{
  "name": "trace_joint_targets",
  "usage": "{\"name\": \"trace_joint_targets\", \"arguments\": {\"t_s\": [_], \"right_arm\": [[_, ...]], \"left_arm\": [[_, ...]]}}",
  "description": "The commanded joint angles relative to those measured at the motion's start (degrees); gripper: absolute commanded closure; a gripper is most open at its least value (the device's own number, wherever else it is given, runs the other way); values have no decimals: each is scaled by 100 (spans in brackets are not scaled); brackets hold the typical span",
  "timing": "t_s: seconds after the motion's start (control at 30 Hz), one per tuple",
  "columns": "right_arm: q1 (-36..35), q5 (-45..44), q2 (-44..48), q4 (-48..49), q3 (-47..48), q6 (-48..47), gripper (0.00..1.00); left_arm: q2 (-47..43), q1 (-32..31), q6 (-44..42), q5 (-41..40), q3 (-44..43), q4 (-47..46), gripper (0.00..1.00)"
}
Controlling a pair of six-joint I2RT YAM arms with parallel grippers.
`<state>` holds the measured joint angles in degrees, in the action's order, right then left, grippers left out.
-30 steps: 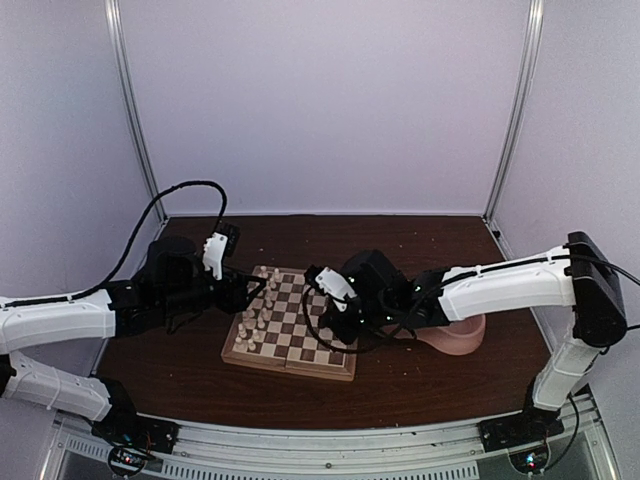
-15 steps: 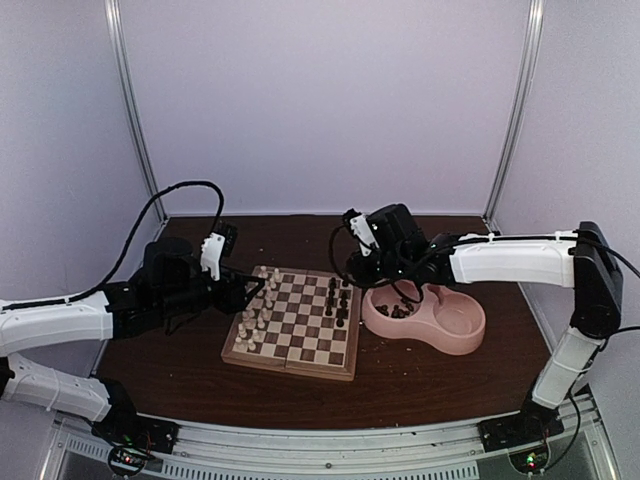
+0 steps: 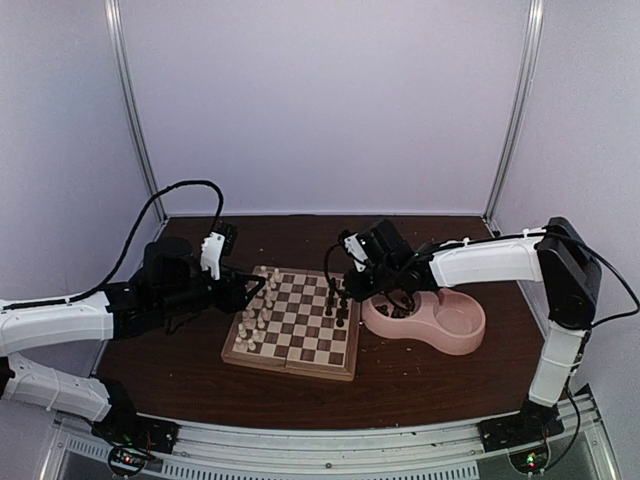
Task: Set up the chess pieces on the board
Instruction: Place the knight at b8.
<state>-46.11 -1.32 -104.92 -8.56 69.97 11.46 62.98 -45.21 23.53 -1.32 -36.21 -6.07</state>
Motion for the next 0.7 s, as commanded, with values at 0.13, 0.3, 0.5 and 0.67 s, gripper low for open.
{"name": "trace_joint_targets", "arguments": {"t_s": [0.13, 0.3, 0.5, 0.67], "right_arm": [[101, 80, -243, -116, 254, 85, 100], [126, 113, -370, -104, 324, 75, 100], [148, 122, -484, -96, 392, 84, 100], [176, 123, -550, -108, 422, 92, 100]], "left_arm": [[39, -14, -48, 57, 8, -307, 46], [55, -10, -37, 103, 4, -312, 46], [35, -14, -32, 108, 0, -304, 46], [39, -14, -30, 106, 0, -307, 46]]}}
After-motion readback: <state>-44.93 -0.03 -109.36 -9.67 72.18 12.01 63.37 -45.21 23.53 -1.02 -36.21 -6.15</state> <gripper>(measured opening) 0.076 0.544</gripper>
